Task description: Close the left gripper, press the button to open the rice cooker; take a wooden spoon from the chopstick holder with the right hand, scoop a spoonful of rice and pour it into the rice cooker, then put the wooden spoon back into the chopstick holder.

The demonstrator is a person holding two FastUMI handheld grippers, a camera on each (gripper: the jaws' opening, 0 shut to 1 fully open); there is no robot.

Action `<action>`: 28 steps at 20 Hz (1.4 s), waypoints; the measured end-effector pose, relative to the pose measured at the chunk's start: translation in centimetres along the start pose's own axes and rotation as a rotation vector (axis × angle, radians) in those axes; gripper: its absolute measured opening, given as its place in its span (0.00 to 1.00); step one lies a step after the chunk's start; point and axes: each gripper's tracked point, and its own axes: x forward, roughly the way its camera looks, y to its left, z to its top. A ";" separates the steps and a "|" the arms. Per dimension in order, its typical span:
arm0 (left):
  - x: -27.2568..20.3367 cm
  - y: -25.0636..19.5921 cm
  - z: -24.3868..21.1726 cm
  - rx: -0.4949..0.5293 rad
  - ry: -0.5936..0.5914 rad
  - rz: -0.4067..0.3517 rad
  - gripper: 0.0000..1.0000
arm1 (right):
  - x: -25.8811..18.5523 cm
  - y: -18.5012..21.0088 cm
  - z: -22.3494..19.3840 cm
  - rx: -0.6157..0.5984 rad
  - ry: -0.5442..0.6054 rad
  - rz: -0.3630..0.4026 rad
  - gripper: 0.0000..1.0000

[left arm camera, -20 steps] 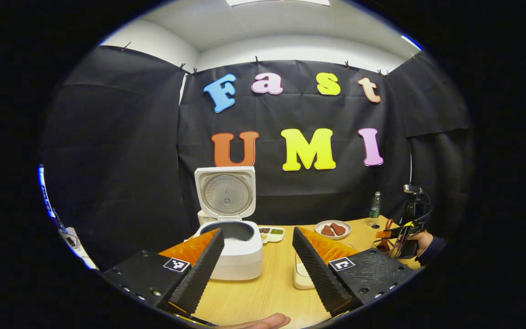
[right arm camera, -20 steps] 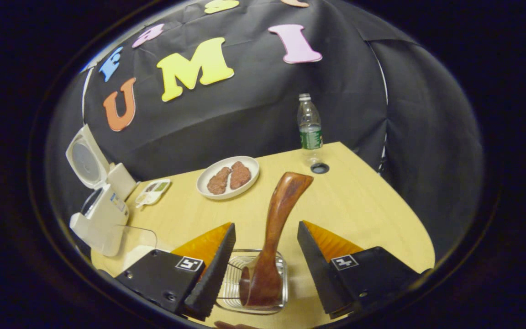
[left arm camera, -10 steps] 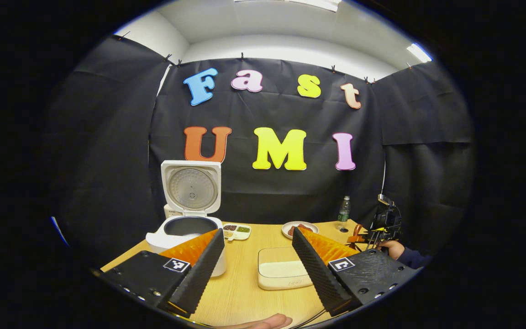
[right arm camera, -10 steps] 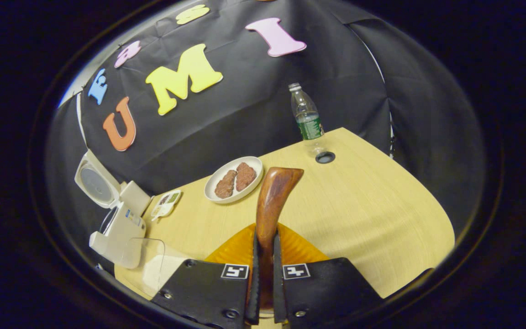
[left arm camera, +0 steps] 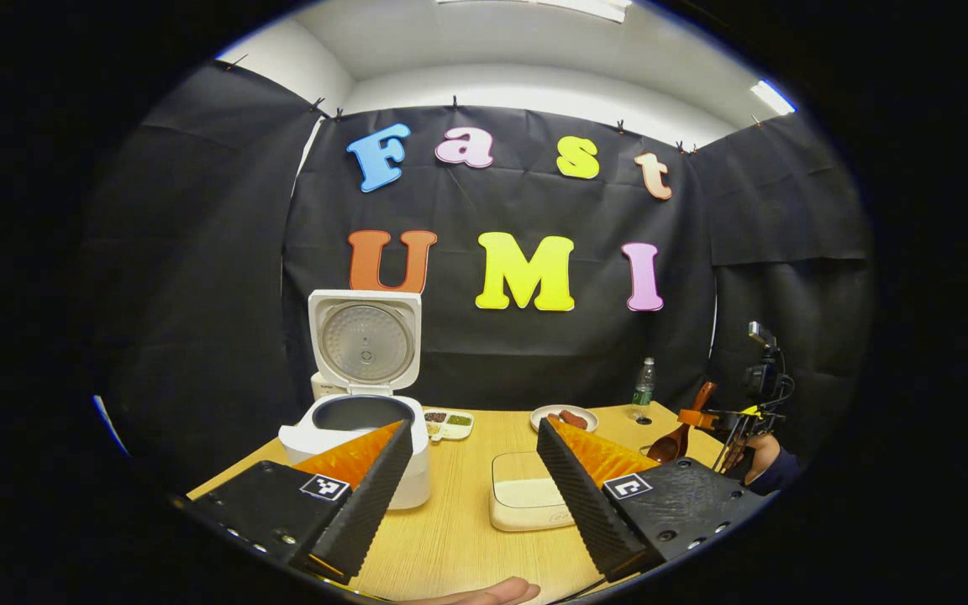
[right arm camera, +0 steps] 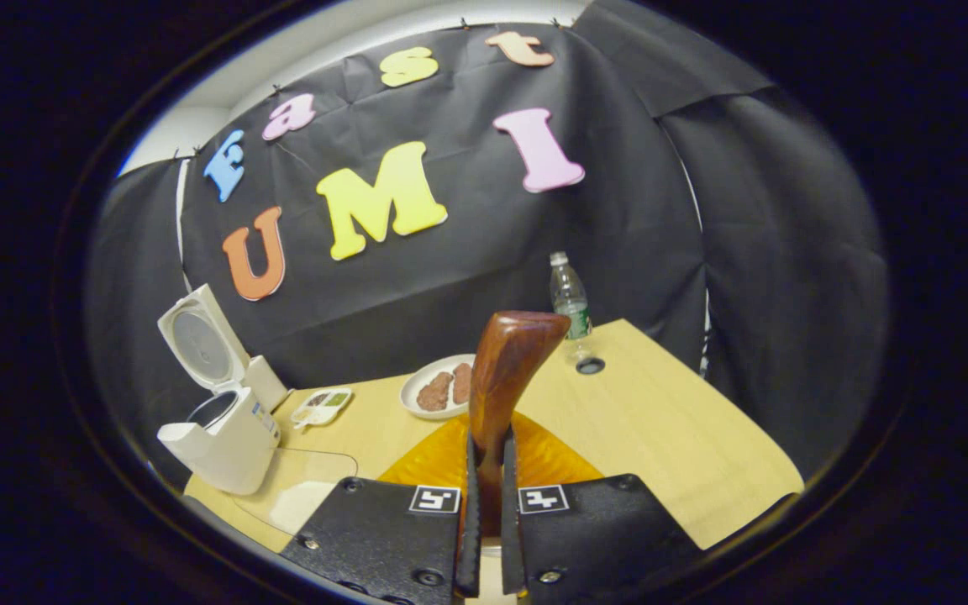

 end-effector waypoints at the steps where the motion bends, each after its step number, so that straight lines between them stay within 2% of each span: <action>1: -0.1 0.3 -0.1 -0.006 -0.003 -0.002 0.94 | -0.7 0.3 0.6 -0.023 -0.026 -0.012 0.12; 4: -0.4 1.2 -0.6 -0.021 -0.004 -0.005 0.94 | -2.1 1.9 1.7 -0.098 -0.075 -0.032 0.05; 5: -0.5 1.6 -0.8 -0.022 -0.003 -0.002 0.94 | -2.4 2.8 1.9 -0.123 -0.084 -0.030 0.08; 6: -0.7 2.1 -1.1 -0.021 -0.001 0.003 0.94 | -2.8 3.6 2.1 -0.141 -0.089 -0.026 0.04; 9: -0.8 3.4 -1.5 -0.016 -0.002 0.024 0.94 | -3.4 6.9 2.0 -0.163 -0.095 0.019 0.08; 13: -1.5 5.1 -1.8 -0.010 0.011 0.035 0.94 | -3.2 11.0 1.4 -0.167 -0.098 0.065 0.05; 19: -2.6 7.3 -0.3 0.026 -0.045 0.086 0.93 | -1.1 16.5 -1.5 -0.141 -0.051 0.117 0.07; 23: -3.3 8.1 -0.6 0.029 -0.054 0.101 0.93 | 1.2 19.3 -5.8 -0.182 0.020 0.135 0.07; 25: -3.3 8.4 -0.9 0.029 -0.046 0.110 0.93 | 2.7 19.7 -7.6 -0.229 0.039 0.108 0.07; 26: -3.3 8.6 -1.2 0.030 -0.042 0.116 0.93 | 3.4 19.7 -8.1 -0.258 0.036 0.083 0.11; 27: -3.3 8.7 -1.4 0.029 -0.038 0.119 0.93 | 4.2 19.5 -8.6 -0.295 0.030 0.050 0.04; 28: -3.3 8.7 -1.5 0.028 -0.036 0.120 0.93 | 5.0 18.9 -8.6 -0.329 0.011 -0.001 0.12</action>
